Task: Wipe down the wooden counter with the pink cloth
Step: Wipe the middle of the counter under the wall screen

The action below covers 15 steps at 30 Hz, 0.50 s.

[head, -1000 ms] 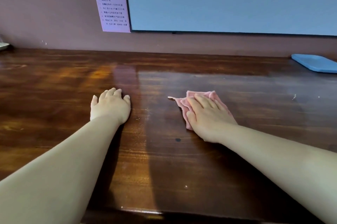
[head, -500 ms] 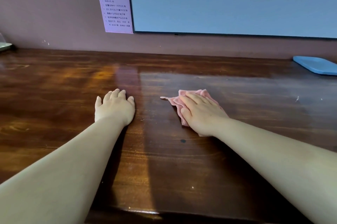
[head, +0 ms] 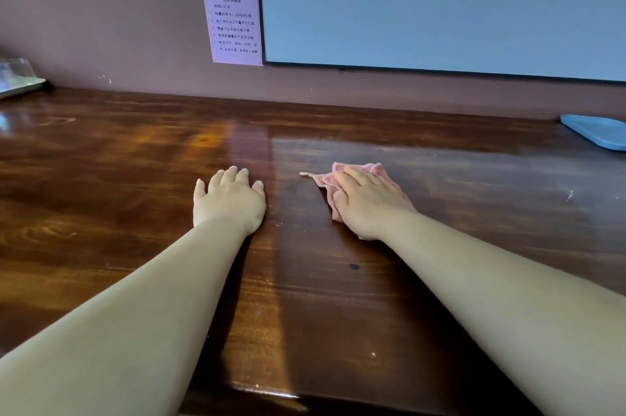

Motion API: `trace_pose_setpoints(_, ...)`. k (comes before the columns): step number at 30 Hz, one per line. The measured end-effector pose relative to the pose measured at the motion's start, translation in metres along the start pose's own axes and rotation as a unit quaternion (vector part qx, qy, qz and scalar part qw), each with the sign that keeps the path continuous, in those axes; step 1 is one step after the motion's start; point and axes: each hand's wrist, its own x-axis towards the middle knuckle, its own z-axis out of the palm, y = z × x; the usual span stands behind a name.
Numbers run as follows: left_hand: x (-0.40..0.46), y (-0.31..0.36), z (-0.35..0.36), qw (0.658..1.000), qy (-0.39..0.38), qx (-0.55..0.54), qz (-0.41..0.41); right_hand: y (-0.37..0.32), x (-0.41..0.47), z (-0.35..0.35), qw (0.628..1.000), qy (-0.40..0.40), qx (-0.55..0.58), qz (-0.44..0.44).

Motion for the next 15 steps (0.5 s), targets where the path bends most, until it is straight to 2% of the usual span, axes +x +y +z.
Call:
trace_pose_setpoints(6,0.0,-0.001,0.003,1.0,0.0,-0.009,0.001,0.004,-0.02,0.015,0.998,-0.007,-0.002,-0.064)
trace_pose_setpoints(12,-0.002,0.002,-0.002,1.0,0.002,-0.012,0.002,-0.014,0.019,0.002,1.0,-0.002,0.003,-0.004)
trace_pose_setpoints(15,-0.003,0.001,0.0,1.0,0.002,-0.013,0.0,-0.016,0.013,0.007,0.999,-0.006,0.004,-0.036)
